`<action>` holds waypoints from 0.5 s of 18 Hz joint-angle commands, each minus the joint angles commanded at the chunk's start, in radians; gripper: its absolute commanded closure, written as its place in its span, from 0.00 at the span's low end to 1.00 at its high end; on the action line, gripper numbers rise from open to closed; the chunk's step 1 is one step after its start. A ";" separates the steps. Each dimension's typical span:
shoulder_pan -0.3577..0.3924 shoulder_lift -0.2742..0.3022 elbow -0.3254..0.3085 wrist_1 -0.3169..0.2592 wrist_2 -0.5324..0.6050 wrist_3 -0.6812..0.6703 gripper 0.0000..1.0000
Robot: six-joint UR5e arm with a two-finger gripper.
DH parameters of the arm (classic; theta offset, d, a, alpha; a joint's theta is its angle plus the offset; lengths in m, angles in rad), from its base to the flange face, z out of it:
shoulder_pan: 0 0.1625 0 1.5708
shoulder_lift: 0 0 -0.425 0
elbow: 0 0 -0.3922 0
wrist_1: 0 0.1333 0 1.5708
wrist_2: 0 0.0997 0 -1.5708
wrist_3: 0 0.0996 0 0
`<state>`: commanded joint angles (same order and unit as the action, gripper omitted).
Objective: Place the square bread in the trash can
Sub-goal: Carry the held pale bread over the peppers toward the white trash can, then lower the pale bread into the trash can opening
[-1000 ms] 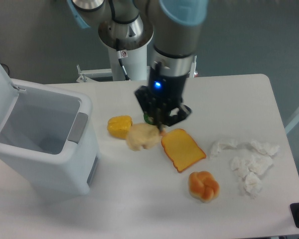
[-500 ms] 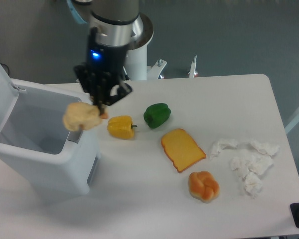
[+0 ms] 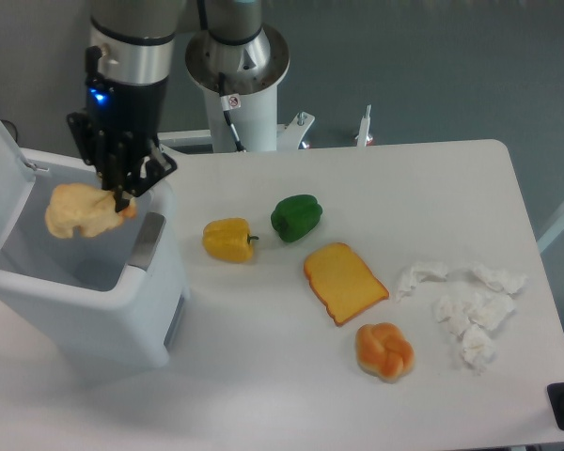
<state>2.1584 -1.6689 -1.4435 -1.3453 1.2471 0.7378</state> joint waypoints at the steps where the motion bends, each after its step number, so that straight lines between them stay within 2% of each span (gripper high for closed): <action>1: -0.003 -0.006 0.000 0.009 0.000 -0.002 0.47; 2: -0.005 -0.008 -0.003 0.023 0.000 -0.002 0.40; 4: -0.017 -0.017 -0.008 0.037 -0.011 -0.003 0.00; 9: -0.022 -0.032 -0.002 0.043 -0.011 -0.043 0.00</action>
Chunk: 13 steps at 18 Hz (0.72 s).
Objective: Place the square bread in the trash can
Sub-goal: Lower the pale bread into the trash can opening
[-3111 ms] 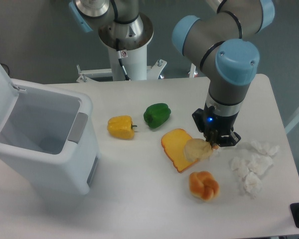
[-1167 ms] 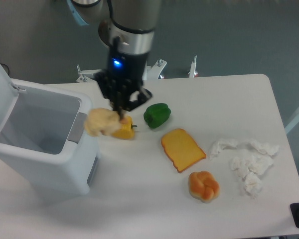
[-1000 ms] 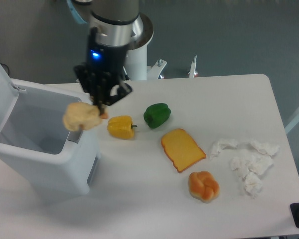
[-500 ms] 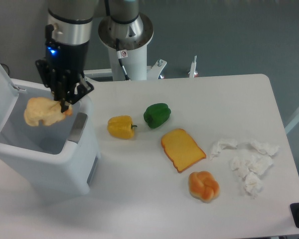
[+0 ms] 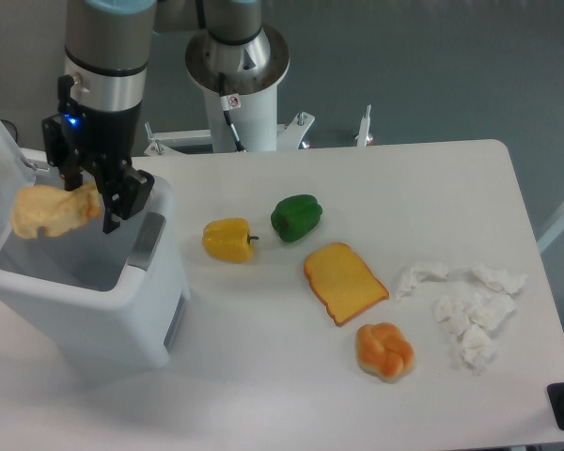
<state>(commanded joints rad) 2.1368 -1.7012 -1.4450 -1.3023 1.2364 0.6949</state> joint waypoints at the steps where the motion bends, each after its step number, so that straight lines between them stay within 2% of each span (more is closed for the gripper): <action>1: 0.000 -0.002 0.000 0.003 0.000 0.000 0.00; 7: 0.005 -0.029 0.000 0.067 0.006 -0.005 0.00; 13: 0.026 -0.031 -0.017 0.071 0.006 0.006 0.00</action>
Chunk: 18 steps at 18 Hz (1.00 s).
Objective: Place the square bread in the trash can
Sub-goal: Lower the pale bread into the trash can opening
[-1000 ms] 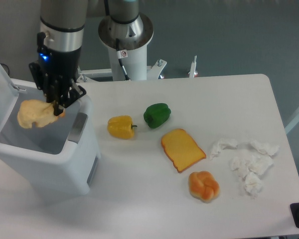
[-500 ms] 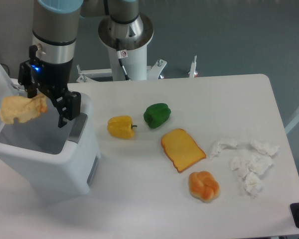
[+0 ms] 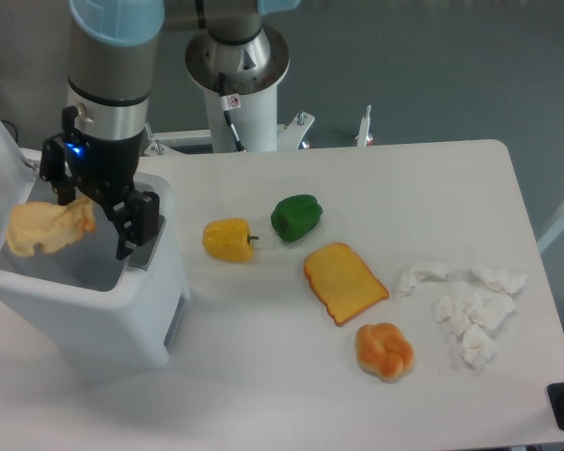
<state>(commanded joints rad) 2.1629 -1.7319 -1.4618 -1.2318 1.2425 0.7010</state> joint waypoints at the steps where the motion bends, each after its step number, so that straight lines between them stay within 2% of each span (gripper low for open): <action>1: 0.000 0.003 -0.006 0.002 0.000 0.000 0.00; 10: -0.003 0.025 -0.040 0.002 -0.002 0.003 0.00; 18: 0.002 0.028 -0.025 0.002 -0.031 -0.009 0.00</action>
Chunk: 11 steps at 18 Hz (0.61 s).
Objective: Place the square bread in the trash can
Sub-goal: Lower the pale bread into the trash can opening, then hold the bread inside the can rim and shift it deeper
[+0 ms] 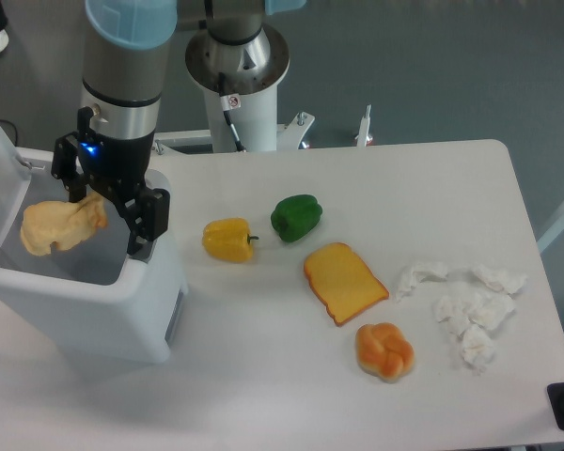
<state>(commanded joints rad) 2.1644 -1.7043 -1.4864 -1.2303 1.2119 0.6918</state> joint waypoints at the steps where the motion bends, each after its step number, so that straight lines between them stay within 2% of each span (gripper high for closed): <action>1: 0.000 0.000 0.002 0.000 -0.002 0.000 0.00; 11: 0.043 -0.005 0.025 0.023 0.000 -0.002 0.00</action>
<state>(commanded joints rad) 2.2074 -1.7088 -1.4619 -1.2073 1.2118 0.6903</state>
